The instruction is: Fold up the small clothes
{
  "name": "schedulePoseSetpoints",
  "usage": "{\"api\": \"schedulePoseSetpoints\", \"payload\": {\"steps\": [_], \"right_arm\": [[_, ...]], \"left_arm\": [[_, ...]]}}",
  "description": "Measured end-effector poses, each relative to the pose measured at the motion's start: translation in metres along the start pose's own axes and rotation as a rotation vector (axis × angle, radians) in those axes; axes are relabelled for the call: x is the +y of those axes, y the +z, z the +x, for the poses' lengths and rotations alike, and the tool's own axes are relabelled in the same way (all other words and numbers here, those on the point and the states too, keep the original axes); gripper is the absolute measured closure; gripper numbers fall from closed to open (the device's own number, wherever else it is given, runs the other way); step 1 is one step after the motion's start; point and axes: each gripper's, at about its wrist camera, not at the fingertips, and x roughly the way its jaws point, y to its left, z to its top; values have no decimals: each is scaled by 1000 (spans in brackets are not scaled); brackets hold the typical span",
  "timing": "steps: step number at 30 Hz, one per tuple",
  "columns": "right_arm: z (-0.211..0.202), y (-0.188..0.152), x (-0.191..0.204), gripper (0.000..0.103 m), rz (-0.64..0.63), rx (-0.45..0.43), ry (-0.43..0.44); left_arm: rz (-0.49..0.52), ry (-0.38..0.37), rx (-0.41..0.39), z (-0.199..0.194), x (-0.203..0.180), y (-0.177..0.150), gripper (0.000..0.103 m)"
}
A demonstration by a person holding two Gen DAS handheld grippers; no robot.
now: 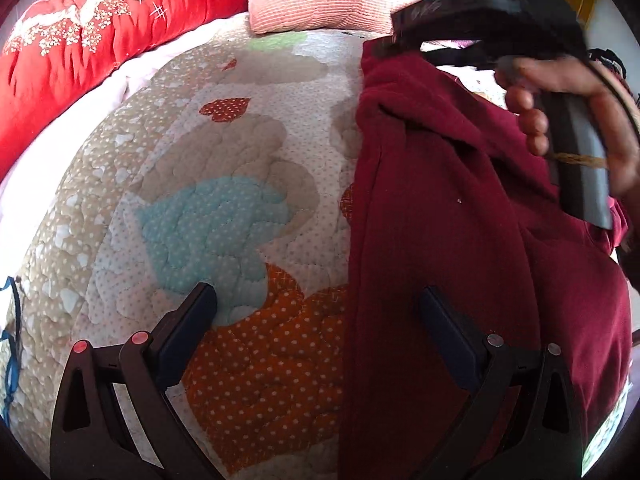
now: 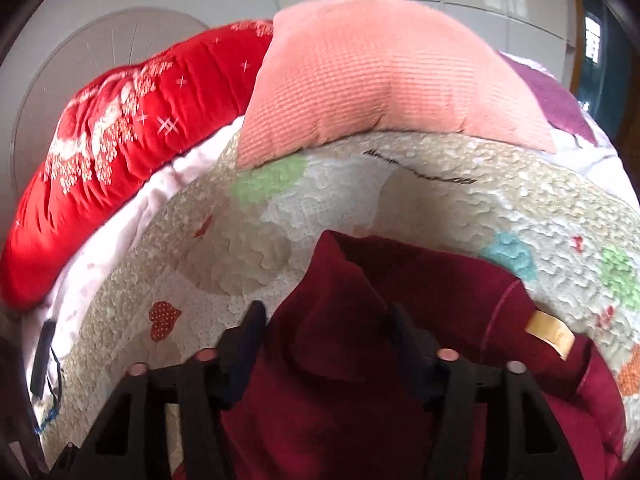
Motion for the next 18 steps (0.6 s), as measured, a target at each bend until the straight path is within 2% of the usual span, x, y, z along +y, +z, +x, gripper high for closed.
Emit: {"api": "schedulePoseSetpoints", "payload": {"steps": [1, 2, 4, 6, 8, 12, 13, 14, 15, 16, 18], "right_arm": [[3, 3, 7, 95, -38, -12, -16], [3, 7, 15, 95, -64, -28, -2], [0, 18, 29, 95, -97, -62, 65], [-3, 30, 46, 96, -126, -103, 102], [3, 41, 56, 96, -134, -126, 125], [43, 40, 49, 95, -91, -53, 104], [45, 37, 45, 89, -82, -42, 108], [40, 33, 38, 72, -60, -47, 126], [28, 29, 32, 61, -28, -66, 157], [11, 24, 24, 54, 3, -92, 191], [-26, 11, 12, 54, 21, -131, 212]], "left_arm": [[-7, -14, -5, -1, 2, -1, 16], [-13, -25, -10, -3, 4, 0, 22], [-26, -71, -6, -9, 8, 1, 52], [-44, -116, 13, -11, 12, 4, 55], [-50, -118, 13, -12, 16, 6, 55], [-68, -107, 18, -8, 22, 9, 55], [-75, -116, 20, -8, 24, 10, 55], [-77, -121, 22, -9, 25, 11, 55], [-76, -120, 23, -9, 25, 11, 55], [-77, -120, 23, -10, 26, 11, 55], [-78, -119, 26, -8, 26, 12, 55]]}}
